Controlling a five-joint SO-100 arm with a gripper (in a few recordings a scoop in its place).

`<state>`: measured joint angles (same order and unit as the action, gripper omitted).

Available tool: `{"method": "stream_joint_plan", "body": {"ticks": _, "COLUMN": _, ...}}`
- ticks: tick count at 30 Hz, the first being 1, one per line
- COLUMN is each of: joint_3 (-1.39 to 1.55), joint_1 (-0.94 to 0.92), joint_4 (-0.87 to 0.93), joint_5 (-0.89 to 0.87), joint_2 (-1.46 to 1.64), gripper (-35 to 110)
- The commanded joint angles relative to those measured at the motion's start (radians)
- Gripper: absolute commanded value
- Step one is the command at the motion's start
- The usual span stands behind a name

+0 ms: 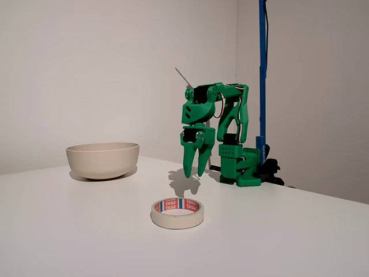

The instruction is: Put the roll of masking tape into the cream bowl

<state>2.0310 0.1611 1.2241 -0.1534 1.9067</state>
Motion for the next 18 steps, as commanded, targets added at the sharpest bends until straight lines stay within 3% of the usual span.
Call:
{"method": "stream_joint_plan", "body": {"ticks": 1, "joint_3": -0.112, "joint_1": 0.003, "joint_4": 0.000, "joint_5": -0.009, "joint_2": -0.029, "gripper": 17}}
{"method": "stream_joint_plan", "body": {"ticks": 18, "joint_3": -0.295, "joint_1": 0.023, "joint_4": 0.029, "joint_5": -0.032, "joint_2": -0.245, "gripper": 20}}
